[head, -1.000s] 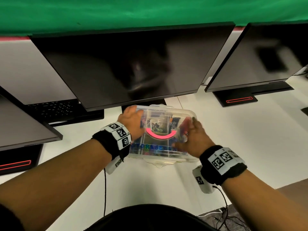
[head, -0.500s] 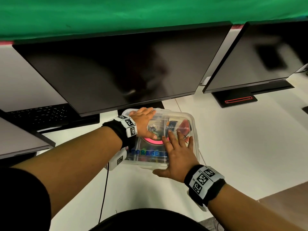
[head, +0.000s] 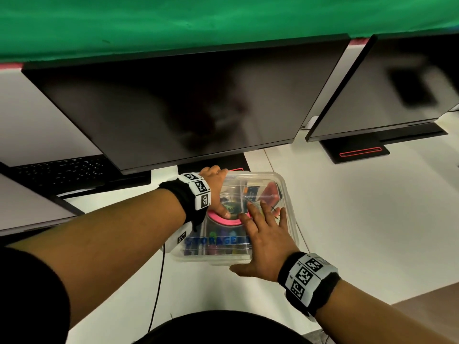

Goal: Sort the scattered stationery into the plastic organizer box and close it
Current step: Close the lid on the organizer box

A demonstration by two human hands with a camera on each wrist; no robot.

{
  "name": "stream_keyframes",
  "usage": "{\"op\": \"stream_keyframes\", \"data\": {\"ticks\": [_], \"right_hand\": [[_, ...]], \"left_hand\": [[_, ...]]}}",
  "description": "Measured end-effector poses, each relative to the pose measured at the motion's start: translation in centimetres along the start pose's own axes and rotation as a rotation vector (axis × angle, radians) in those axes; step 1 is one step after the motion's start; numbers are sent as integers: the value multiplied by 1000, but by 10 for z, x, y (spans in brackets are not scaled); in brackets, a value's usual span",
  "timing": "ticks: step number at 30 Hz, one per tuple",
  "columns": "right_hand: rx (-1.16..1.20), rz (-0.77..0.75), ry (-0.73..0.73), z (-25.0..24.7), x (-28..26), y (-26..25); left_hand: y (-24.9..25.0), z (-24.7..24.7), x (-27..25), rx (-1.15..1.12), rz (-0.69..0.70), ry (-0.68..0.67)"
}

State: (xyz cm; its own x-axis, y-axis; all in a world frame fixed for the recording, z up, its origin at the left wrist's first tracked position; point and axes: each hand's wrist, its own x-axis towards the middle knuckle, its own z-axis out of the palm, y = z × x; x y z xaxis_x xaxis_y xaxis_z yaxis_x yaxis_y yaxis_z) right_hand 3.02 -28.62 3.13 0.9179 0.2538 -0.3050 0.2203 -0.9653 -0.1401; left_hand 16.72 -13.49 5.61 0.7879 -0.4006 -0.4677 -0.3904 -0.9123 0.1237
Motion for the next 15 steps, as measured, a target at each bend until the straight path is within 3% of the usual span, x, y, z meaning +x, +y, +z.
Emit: {"op": "stream_keyframes", "data": {"ticks": [6,15], "right_hand": [[-37,9,-18,0,2,-4],[-51,15,-29,-2,1,-6]], "left_hand": [[3,-7,4,28,-67,-25],[4,-5,5,-1,-61,13]]}}
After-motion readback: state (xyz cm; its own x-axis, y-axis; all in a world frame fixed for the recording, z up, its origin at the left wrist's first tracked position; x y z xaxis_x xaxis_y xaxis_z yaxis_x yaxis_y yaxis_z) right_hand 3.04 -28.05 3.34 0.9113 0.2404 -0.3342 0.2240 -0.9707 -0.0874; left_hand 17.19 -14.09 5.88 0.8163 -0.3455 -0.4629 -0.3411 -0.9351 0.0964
